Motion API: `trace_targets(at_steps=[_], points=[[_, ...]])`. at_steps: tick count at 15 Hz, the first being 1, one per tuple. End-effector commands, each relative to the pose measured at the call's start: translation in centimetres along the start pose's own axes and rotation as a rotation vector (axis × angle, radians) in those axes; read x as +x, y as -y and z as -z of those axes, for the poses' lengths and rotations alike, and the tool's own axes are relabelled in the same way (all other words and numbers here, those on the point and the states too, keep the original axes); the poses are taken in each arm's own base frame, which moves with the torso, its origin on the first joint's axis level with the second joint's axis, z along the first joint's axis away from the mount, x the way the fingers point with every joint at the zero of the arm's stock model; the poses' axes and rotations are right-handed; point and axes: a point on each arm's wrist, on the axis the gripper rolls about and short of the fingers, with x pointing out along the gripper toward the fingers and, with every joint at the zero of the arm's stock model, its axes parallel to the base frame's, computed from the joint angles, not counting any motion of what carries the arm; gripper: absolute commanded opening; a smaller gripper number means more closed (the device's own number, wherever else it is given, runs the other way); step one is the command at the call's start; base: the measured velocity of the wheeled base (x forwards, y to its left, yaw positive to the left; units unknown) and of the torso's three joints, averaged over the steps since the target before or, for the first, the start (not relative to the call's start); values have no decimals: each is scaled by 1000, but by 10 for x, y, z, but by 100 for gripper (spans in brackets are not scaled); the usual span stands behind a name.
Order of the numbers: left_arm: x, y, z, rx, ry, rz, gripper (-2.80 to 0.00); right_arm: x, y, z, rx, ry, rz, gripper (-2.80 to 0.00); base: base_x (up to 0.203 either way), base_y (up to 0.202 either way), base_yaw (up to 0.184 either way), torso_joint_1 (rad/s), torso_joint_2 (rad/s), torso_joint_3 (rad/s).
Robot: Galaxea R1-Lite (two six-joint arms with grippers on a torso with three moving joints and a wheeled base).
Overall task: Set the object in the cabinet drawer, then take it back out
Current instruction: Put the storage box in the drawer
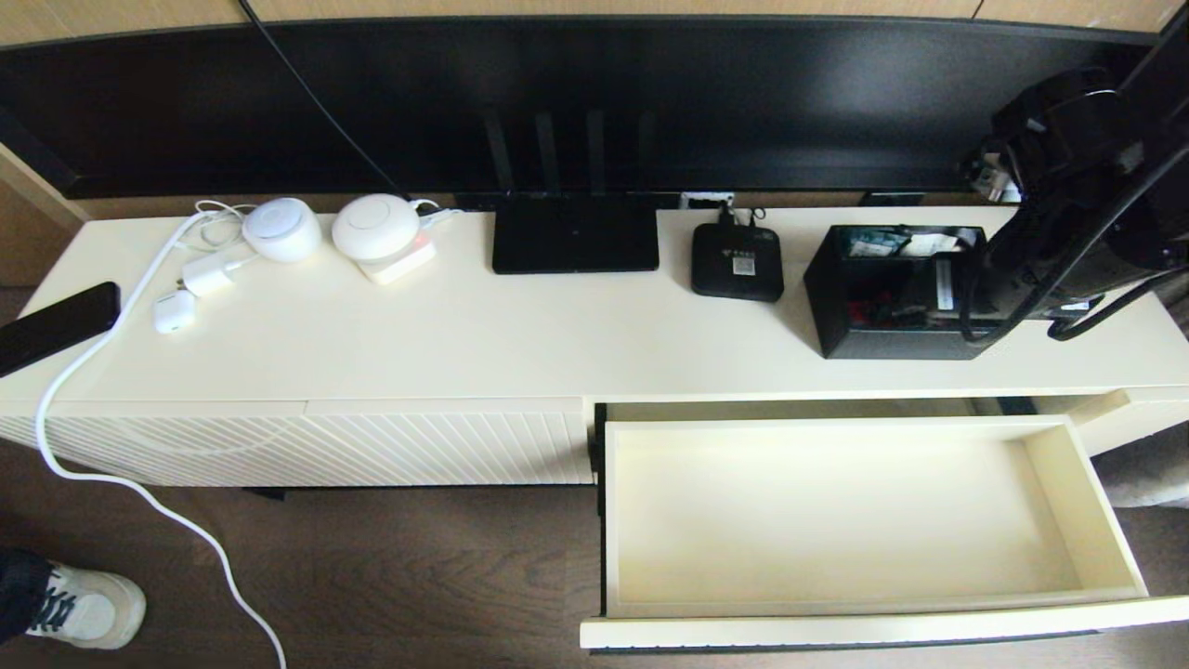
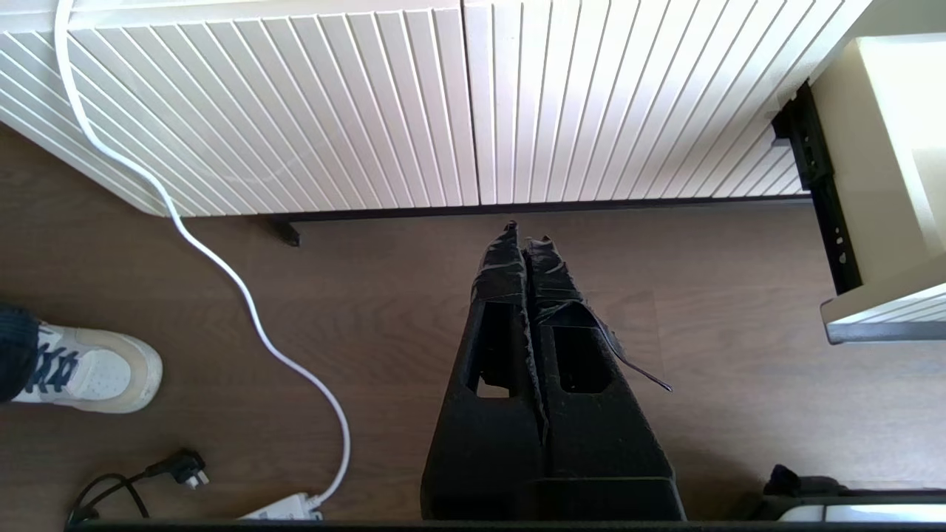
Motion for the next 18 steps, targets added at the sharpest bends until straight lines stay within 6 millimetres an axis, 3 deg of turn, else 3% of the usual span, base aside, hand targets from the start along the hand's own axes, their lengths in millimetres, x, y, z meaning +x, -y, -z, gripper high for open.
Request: trace_targets(at_steps=[1,8,11,18], points=[[0,0,0,1,-1,0,-280,21,-5,2,-18,-27,3,0,0,0,0,0,0,0],[0,0,0,1,-1,0,-280,33,-1,-14,-106,89,-60,0,0,0,0,0,0,0],[0,0,0,1,-1,0,-280,44,9,-13,-119,69,-36,0,0,0,0,0,0,0],[0,0,0,1,-2,0,-280,55,9,-10,-62,31,-86,0,0,0,0,0,0,0]])
